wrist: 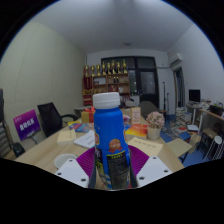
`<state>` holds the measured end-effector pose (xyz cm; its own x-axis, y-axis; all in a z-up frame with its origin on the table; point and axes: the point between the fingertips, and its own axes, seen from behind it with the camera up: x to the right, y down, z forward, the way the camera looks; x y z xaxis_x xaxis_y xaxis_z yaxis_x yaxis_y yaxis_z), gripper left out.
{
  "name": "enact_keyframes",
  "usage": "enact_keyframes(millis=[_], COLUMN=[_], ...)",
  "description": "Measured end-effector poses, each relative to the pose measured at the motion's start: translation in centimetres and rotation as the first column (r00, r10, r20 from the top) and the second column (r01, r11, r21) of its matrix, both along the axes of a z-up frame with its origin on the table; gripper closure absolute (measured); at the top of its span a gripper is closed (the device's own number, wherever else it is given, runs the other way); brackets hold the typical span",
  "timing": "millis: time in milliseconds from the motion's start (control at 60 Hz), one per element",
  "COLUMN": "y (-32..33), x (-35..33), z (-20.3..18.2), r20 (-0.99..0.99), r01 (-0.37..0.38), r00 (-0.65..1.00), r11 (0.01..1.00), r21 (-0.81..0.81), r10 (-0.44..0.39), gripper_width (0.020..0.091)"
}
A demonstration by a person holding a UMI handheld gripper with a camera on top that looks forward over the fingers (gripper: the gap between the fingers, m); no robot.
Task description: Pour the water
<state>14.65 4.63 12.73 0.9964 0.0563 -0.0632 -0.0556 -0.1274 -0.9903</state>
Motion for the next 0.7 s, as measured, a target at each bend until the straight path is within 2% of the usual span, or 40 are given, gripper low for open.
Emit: enact_keyframes(millis=[133, 217, 250, 267, 300, 383, 467, 600, 700], y=[2.0, 2.3, 2.1, 2.1, 1.9, 2.5, 1.7, 1.6, 0.1], x=[2.3, 2.7, 2.6, 2.5, 3.1, 3.3, 3.4, 3.5, 3.5], z=[-3.1, -3.4, -4.8, -5.5, -5.3, -5.3, -5.3, -5.5, -5.9], r20=[0.115, 0.09, 0.068, 0.058, 0.039, -0.067, -0.062, 0.001, 0.038], r01=[0.049, 0.06, 0.046, 0.039, 0.048, 0.057, 0.049, 0.069, 0.07], r00=[0.992, 0.994, 0.997, 0.998, 0.998, 0.996, 0.997, 0.998, 0.997], r11=[0.999, 0.998, 0.999, 0.999, 0.999, 0.998, 0.998, 0.997, 0.996], r21=[-0.007, 0.007, -0.007, -0.021, 0.014, 0.031, 0.033, -0.018, -0.061], r10=[-0.048, -0.06, -0.045, -0.037, -0.049, -0.055, -0.047, -0.069, -0.067], gripper_width=[0.0623, 0.0617, 0.0617, 0.0546, 0.061, 0.0614, 0.0613, 0.048, 0.025])
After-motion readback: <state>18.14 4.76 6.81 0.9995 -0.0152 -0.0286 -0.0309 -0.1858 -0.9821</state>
